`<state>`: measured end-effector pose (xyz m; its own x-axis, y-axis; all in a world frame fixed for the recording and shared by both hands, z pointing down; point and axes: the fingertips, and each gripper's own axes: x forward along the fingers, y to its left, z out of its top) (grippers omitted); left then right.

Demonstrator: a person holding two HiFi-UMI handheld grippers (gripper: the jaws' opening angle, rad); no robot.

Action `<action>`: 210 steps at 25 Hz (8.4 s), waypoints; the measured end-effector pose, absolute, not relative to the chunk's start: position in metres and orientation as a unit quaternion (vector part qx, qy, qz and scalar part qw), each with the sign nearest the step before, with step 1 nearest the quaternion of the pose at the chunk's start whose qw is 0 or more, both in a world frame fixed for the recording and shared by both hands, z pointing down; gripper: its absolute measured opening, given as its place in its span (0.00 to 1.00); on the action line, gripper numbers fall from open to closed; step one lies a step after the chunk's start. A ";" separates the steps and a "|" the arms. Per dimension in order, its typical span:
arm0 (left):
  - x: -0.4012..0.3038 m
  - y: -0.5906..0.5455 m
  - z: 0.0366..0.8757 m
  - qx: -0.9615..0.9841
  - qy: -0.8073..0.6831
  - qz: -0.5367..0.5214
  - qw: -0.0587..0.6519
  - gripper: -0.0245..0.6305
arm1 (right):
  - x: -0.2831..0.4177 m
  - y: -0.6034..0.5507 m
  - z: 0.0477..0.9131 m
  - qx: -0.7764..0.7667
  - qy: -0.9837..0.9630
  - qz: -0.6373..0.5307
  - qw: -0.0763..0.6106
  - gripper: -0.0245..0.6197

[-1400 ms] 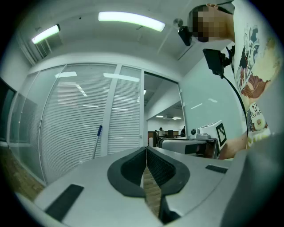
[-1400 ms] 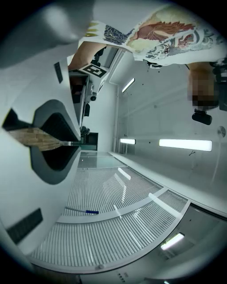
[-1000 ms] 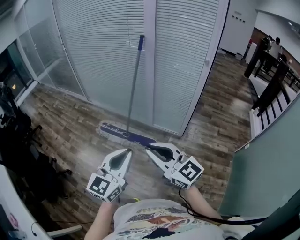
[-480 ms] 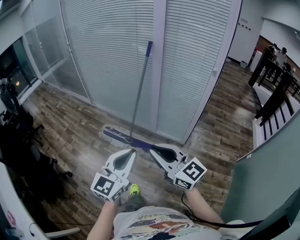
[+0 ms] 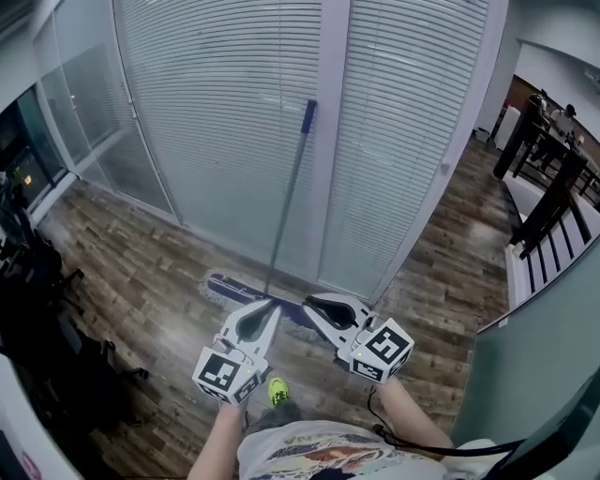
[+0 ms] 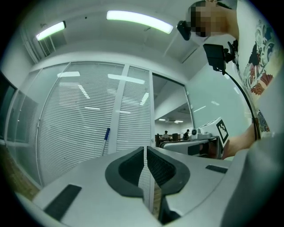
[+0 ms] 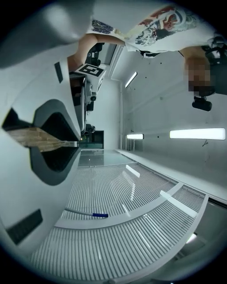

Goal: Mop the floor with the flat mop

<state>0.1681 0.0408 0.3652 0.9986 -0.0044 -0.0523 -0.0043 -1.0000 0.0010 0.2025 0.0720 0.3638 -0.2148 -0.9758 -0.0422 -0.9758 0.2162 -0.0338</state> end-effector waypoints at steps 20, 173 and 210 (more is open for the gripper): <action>0.248 -0.169 0.368 0.999 0.034 -0.032 -0.010 0.06 | 0.280 -0.136 0.368 -0.671 0.742 0.020 0.000 0.10; -0.121 0.476 0.529 0.981 0.181 0.061 -0.020 0.27 | -0.202 0.462 0.475 -0.422 0.899 -0.006 -0.118 0.30; 0.051 0.248 0.594 0.980 0.152 0.120 -0.038 0.30 | -0.039 0.243 0.525 -0.341 0.938 -0.017 -0.066 0.35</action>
